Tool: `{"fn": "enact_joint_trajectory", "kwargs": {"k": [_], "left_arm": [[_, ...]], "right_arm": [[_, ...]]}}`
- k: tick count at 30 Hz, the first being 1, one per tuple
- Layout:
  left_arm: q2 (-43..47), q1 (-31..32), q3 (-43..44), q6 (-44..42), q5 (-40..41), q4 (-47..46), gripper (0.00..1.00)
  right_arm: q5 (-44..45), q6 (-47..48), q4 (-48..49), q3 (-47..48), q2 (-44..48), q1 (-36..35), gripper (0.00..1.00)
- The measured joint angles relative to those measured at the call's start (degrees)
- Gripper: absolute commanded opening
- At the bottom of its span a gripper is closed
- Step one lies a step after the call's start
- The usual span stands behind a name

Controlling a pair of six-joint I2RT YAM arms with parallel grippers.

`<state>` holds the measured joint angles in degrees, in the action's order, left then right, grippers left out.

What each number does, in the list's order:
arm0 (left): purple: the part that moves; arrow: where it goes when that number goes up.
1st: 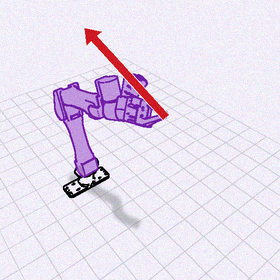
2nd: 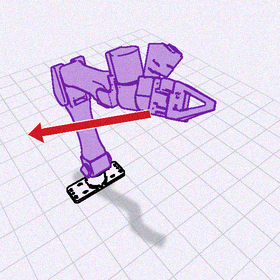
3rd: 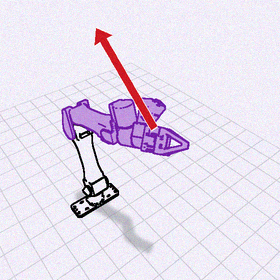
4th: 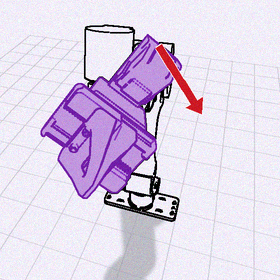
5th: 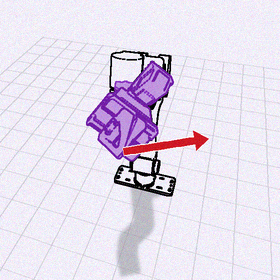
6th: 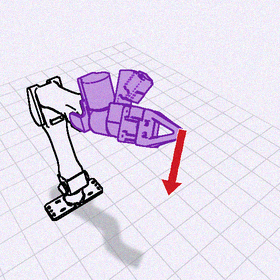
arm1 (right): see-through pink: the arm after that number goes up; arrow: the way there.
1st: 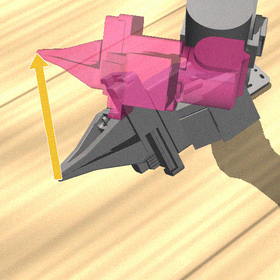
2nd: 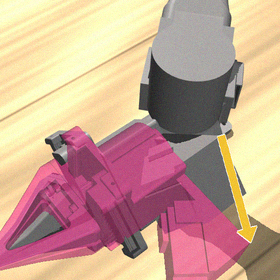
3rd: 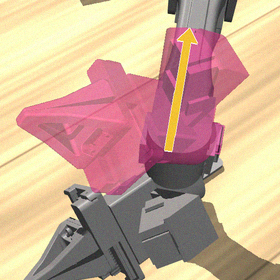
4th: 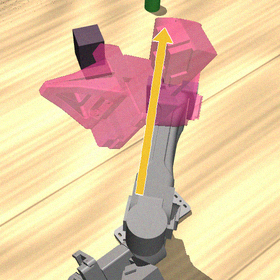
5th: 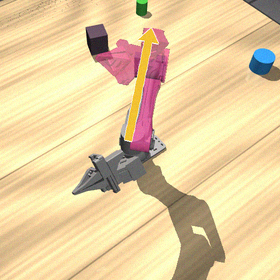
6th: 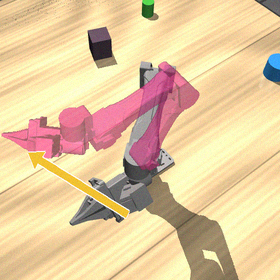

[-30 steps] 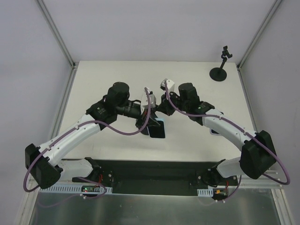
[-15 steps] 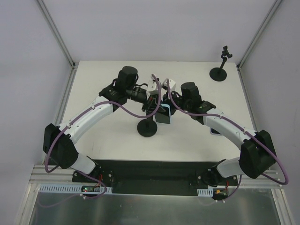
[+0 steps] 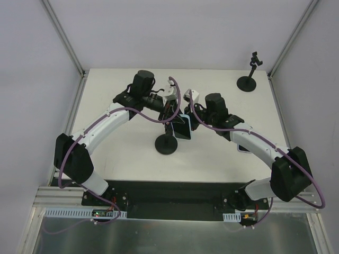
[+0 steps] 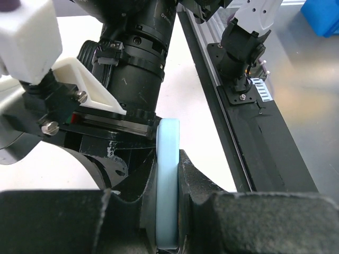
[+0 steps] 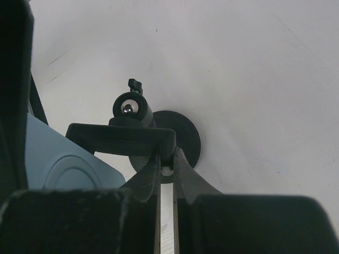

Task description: Place the phone on the phone stand

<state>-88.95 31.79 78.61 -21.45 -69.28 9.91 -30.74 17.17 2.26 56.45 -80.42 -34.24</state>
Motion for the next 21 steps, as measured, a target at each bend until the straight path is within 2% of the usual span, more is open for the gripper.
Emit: {"fn": "enact_joint_trajectory", "kwargs": {"k": [15,21], "left_arm": [[-0.57,-1.53,0.20,-3.13,-1.57,2.21,0.00],[1.97,-1.53,-4.04,-3.56,0.15,2.27,0.00]], "right_arm": [[-0.76,-0.02,1.81,-1.38,0.46,0.24,0.01],[0.52,-1.75,5.27,-3.91,1.68,-0.44,0.01]]}}
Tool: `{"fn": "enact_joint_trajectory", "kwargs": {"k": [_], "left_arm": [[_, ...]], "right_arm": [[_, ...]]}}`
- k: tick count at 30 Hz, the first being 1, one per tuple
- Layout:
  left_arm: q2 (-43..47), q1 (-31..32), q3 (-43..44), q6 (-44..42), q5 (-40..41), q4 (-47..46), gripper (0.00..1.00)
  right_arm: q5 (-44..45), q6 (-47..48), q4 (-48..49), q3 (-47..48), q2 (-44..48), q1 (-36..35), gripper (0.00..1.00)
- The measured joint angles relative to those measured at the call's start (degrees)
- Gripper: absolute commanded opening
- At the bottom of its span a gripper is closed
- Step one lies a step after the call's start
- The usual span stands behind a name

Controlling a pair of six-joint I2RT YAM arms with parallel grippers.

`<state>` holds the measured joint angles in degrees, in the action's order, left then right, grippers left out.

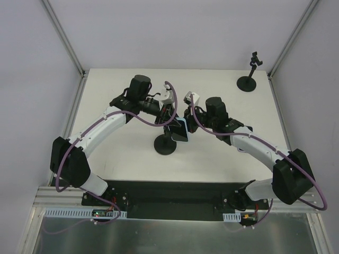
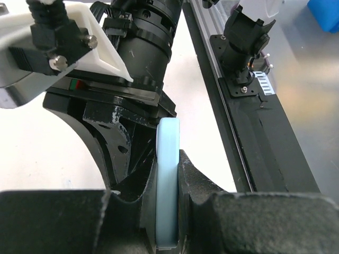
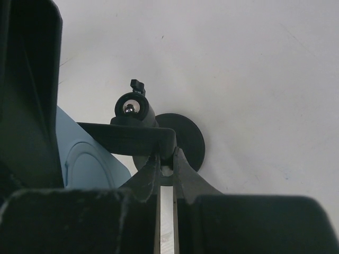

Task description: Place the phone on the phone stand

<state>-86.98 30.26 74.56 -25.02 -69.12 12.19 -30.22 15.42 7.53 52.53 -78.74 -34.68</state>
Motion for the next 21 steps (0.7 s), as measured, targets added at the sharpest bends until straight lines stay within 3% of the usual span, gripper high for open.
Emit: {"fn": "enact_joint_trajectory", "kwargs": {"k": [14,18,21], "left_arm": [[2.29,0.20,-1.46,3.43,5.20,-0.17,0.00],[3.52,2.51,-1.49,9.92,13.05,0.87,0.00],[5.60,5.77,-1.66,13.42,23.26,3.45,0.00]], "right_arm": [[1.97,-1.49,2.36,-1.79,1.11,-0.94,0.00],[4.85,-2.45,2.47,-2.97,2.58,-1.70,0.00],[7.56,-3.39,2.78,-4.76,4.59,-2.69,0.00]]}}
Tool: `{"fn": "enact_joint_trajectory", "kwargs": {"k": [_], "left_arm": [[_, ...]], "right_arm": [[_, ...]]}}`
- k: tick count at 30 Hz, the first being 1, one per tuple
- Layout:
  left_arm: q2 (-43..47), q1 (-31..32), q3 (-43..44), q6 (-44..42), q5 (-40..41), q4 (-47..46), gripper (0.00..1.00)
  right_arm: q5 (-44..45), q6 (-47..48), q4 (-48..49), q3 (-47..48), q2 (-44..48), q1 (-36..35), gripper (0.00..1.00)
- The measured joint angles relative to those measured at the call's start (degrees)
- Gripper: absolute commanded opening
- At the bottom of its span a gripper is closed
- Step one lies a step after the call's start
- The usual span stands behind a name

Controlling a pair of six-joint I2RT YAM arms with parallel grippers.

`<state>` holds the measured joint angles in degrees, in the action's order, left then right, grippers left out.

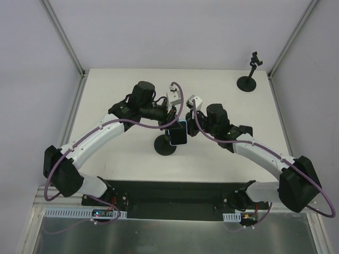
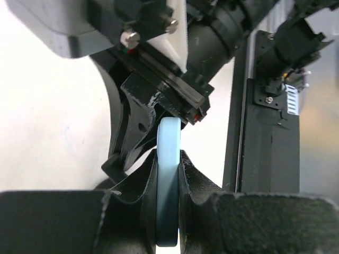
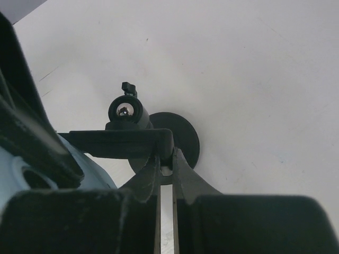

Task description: Place the phone on the phone stand

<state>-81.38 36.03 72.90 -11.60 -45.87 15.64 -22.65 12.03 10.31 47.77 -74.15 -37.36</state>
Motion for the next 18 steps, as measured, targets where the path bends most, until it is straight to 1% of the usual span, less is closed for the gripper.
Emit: {"fn": "enact_joint_trajectory", "kwargs": {"k": [3,6,9,11,12,15,17,18], "left_arm": [[3.52,2.01,-2.67,2.19,9.75,1.22,0.00],[7.48,3.06,-5.84,4.92,18.86,1.38,0.00],[10.36,4.44,-8.33,8.00,28.72,0.68,0.00],[11.17,5.42,-8.92,10.29,34.93,0.72,0.00],[11.21,5.70,-8.98,11.54,37.16,0.70,0.00],[10.47,6.80,-8.61,14.14,40.59,0.24,0.00],[9.25,7.17,-7.63,15.50,41.59,0.33,0.00],[8.50,7.19,-6.84,16.17,41.88,0.61,0.00]], "right_arm": [[4.74,-0.52,1.14,-1.70,1.68,-2.29,0.00],[11.80,-1.22,3.50,-3.43,2.82,-5.73,0.00],[22.88,-1.70,6.73,-5.31,3.63,-10.69,0.00],[33.55,-1.55,7.39,-5.49,3.69,-15.39,0.00],[39.32,-1.09,7.58,-5.49,3.54,-17.81,0.00],[53.16,-0.55,8.92,-5.49,2.43,-23.17,0.00],[61.55,-0.55,10.38,-5.49,1.18,-26.25,0.00],[64.26,-0.63,10.93,-5.49,0.63,-27.15,0.00]]}}
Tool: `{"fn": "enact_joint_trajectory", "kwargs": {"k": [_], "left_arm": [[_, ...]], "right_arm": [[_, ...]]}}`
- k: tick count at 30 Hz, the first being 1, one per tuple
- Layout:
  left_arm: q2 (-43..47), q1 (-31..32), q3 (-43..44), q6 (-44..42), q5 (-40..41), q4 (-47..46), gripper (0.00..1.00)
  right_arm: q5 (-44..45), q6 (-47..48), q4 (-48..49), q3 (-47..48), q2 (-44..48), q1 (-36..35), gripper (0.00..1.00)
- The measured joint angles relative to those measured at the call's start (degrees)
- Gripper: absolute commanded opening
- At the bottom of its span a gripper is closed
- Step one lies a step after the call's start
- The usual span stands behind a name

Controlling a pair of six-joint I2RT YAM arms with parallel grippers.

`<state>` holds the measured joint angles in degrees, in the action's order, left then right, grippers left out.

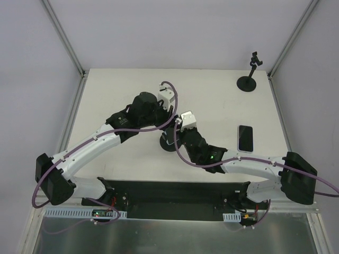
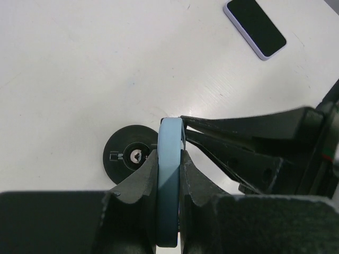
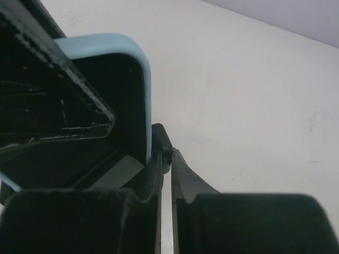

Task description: Place the phone on the phone stand

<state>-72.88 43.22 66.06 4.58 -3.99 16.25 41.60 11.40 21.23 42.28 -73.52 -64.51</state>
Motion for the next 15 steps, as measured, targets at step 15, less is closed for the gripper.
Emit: {"fn": "enact_joint_trajectory", "kwargs": {"k": [15], "left_arm": [[-9.55,-5.79,4.17,0.94,11.87,-8.85,0.00]], "right_arm": [[24.13,0.72,1.79,7.58,-3.23,-16.52,0.00]]}}
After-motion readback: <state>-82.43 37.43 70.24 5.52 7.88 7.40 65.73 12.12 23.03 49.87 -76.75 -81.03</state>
